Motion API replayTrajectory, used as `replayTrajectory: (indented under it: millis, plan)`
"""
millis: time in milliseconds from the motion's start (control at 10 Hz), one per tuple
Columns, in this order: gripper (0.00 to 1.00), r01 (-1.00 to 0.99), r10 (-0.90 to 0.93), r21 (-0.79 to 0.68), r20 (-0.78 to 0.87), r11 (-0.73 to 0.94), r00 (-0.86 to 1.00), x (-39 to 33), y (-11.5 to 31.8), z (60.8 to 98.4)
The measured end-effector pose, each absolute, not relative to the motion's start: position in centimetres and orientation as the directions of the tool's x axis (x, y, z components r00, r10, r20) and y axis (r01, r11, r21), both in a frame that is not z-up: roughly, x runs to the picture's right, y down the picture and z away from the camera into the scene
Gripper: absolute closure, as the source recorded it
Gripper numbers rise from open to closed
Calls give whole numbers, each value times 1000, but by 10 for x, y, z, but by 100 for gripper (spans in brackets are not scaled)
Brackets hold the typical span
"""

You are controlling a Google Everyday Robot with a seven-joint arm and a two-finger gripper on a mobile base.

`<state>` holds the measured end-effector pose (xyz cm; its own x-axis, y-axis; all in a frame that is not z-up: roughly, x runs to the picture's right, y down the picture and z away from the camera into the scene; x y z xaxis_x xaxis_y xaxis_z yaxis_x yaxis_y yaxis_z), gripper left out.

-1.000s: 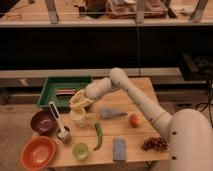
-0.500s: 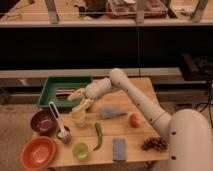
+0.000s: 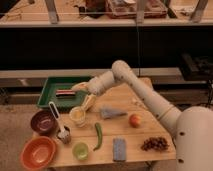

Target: Place banana in paper cup

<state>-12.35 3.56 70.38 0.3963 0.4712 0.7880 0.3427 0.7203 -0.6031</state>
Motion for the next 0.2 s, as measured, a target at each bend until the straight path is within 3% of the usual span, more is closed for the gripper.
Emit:
replayTrajectory:
  millis: [200]
  plan:
    - [22, 340, 374, -599, 757, 725, 536, -89, 26, 697]
